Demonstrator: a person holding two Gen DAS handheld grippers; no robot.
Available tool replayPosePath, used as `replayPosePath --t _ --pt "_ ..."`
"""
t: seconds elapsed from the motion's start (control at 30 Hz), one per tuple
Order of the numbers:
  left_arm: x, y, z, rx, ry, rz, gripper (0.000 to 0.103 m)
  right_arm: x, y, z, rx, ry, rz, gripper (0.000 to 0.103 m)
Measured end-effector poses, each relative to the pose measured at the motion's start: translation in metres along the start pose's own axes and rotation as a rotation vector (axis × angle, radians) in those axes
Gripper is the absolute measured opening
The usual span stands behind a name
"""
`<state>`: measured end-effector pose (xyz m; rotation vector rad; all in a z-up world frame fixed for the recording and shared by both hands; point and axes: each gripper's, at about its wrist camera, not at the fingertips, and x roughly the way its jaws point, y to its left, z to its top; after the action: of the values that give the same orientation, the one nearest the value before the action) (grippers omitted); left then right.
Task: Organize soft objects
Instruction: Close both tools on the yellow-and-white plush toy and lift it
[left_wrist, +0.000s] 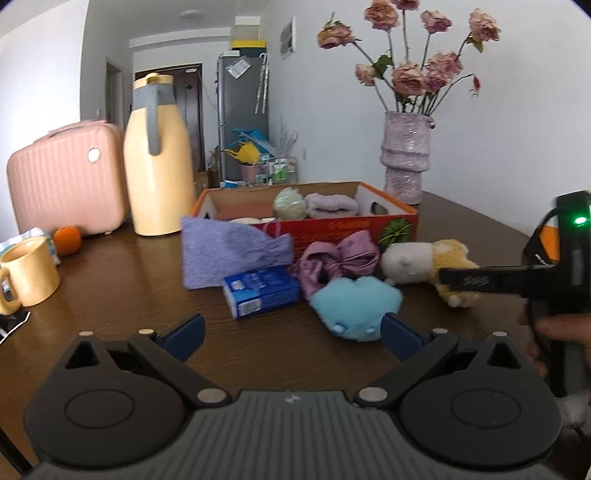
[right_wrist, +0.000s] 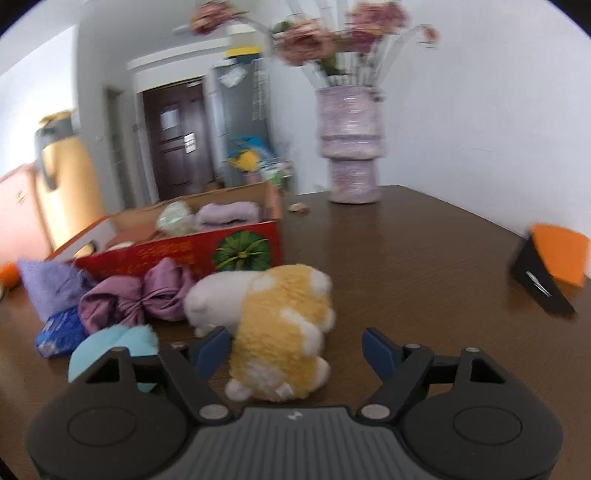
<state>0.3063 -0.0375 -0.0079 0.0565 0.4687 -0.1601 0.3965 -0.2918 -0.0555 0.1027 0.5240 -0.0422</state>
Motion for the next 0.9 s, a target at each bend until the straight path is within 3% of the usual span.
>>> replayPosePath --t 0.03,0.07,0.3,0.5,0.67,0.9 --pt "0.0 -0.004 0.001 0.007 -0.004 -0.005 0.103 0.004 0.002 0.001 -0.031 0.012 0.018 0.055" --pt "-0.001 -0.007 0.002 0.011 -0.008 -0.012 0.103 0.005 0.003 0.002 -0.046 0.029 0.033 0.046" --pt "-0.007 -0.021 0.004 0.02 0.002 -0.025 0.103 -0.05 -0.01 -0.025 -0.08 0.037 0.136 0.044" --pt "-0.018 -0.042 -0.018 0.07 0.053 -0.117 0.103 -0.124 -0.018 -0.064 -0.109 0.063 0.351 0.045" --pt "-0.024 -0.053 -0.038 0.05 0.102 -0.251 0.082 -0.158 -0.018 -0.077 -0.161 0.044 0.415 0.046" --pt "-0.014 -0.057 -0.047 0.009 0.164 -0.328 0.066 -0.158 -0.026 -0.077 -0.14 0.045 0.424 0.045"
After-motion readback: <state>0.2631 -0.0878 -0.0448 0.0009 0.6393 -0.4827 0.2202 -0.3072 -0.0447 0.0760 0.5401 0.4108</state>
